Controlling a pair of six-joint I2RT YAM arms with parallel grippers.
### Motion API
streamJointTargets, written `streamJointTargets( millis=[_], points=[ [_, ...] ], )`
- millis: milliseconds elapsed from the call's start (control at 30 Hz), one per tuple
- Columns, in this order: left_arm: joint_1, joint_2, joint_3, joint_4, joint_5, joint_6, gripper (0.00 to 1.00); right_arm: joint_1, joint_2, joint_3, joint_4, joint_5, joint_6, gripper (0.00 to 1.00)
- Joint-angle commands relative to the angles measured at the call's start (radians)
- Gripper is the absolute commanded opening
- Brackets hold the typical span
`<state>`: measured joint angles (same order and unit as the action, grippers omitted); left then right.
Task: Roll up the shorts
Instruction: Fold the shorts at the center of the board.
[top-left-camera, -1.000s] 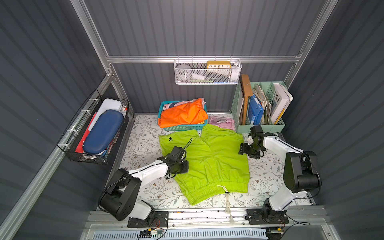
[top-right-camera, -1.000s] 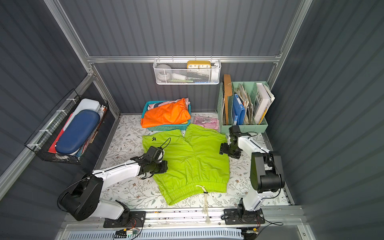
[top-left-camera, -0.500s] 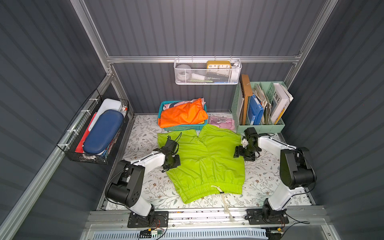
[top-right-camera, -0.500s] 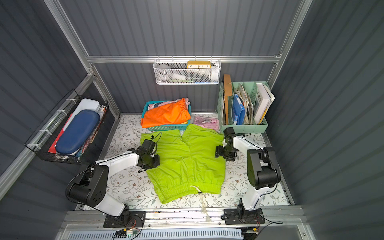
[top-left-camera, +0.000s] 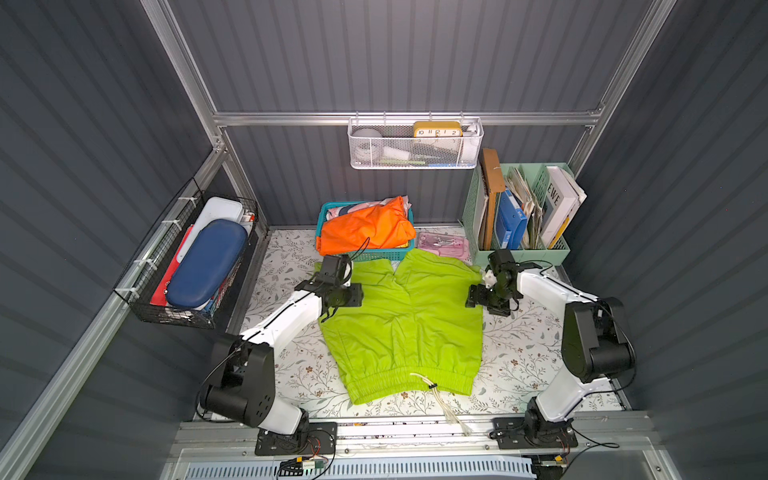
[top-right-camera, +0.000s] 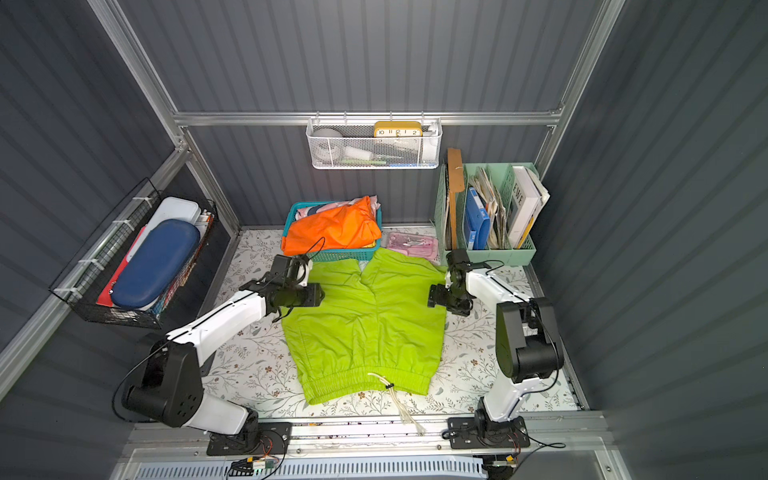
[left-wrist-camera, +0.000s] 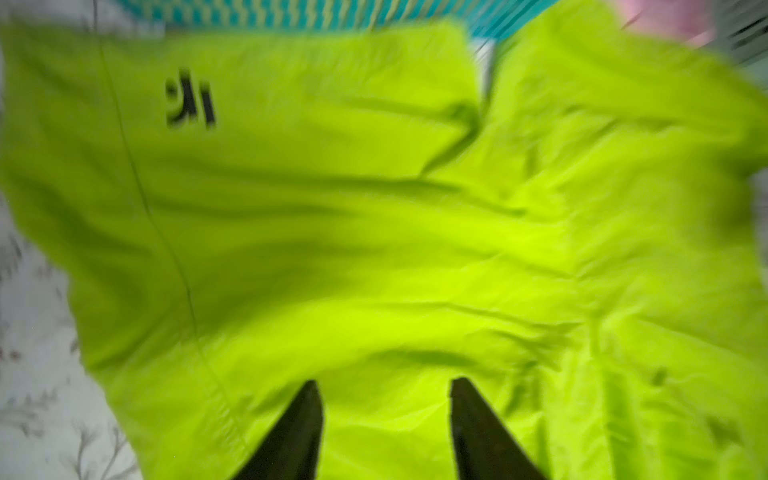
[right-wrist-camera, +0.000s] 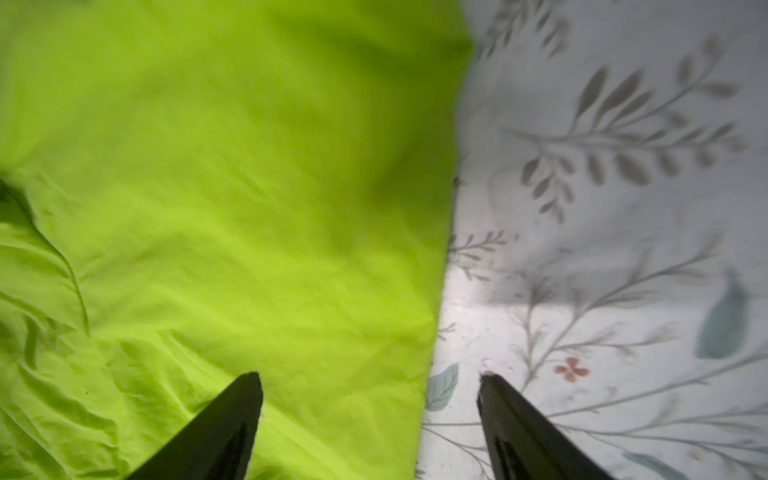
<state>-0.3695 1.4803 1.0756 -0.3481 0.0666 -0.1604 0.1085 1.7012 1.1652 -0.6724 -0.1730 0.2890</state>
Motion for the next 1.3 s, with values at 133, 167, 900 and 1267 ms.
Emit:
streamJointTargets(
  millis=[133,167,900,1267],
  points=[
    [-0.227,0.005,0.154,-0.025,0.188,0.187,0.93,-0.091,0.036,0.103,-0.043,0.031,-0.024,0.9],
    [-0.265,0.017,0.158,-0.026,0.179,0.165,0.93,-0.099,0.043,0.107,-0.038,0.03,-0.027,0.9],
    [-0.752,0.346,0.312,-0.047,-0.005,0.101,1.0,-0.111,0.189,0.226,0.039,-0.158,-0.048,0.86],
    [-0.888,0.478,0.384,-0.094,-0.068,-0.026,1.0,-0.093,0.256,0.238,0.075,-0.154,-0.033,0.84]
  ],
)
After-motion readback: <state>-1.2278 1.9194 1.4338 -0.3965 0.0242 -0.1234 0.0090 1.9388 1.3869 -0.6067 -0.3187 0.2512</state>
